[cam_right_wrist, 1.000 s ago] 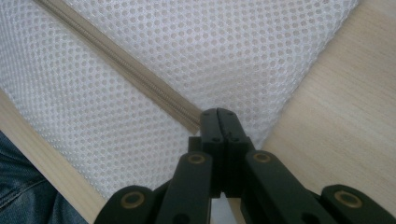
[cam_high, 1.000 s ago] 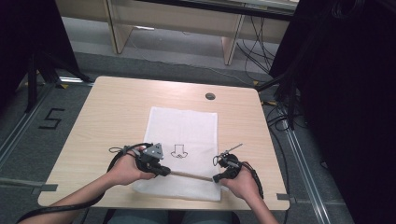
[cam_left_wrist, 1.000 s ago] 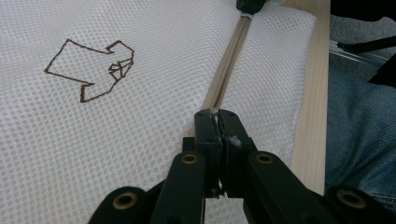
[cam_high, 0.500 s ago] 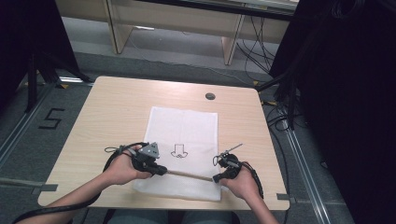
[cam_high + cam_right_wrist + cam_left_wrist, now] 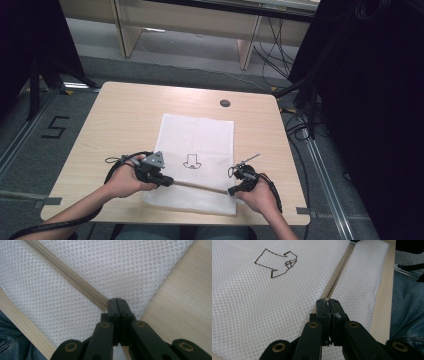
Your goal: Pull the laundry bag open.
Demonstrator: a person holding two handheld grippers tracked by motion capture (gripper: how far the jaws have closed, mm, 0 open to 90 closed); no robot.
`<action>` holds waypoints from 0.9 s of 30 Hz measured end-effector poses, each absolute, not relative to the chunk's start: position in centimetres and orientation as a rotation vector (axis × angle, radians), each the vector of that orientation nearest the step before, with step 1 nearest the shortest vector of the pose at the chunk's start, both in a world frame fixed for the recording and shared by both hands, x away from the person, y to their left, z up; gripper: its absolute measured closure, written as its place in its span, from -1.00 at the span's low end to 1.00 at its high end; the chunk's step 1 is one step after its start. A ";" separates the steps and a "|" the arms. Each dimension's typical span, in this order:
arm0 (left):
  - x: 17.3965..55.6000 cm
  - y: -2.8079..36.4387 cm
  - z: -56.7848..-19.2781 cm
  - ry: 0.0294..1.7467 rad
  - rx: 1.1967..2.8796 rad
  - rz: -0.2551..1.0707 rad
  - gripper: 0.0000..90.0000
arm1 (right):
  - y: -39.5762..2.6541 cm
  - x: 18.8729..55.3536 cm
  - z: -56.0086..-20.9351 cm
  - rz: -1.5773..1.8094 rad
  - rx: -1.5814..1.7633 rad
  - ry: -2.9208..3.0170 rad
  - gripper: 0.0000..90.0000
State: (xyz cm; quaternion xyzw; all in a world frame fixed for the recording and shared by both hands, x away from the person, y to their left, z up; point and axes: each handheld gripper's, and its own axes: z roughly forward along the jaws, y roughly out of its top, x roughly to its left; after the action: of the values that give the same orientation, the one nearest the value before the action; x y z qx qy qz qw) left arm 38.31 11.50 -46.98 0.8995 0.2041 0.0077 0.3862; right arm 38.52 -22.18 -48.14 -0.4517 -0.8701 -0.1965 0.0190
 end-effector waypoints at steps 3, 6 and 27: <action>38.3 11.8 -47.0 0.536 2.287 0.018 0.94 | -22.1 38.4 -48.1 -0.598 -1.425 -2.687 1.00; 38.2 12.3 -47.0 0.543 2.286 0.024 0.94 | -22.1 38.4 -48.1 -0.599 -1.425 -2.686 1.00; 38.0 14.6 -47.2 0.602 2.271 0.033 0.94 | -22.2 38.5 -48.1 -0.612 -1.397 -2.696 1.00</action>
State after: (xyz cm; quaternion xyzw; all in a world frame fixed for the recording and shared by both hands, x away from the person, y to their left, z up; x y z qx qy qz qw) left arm 38.02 14.64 -47.24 0.8918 0.2365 0.0131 0.3856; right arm 38.55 -22.20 -48.12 -0.4508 -0.8702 -0.1975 0.0221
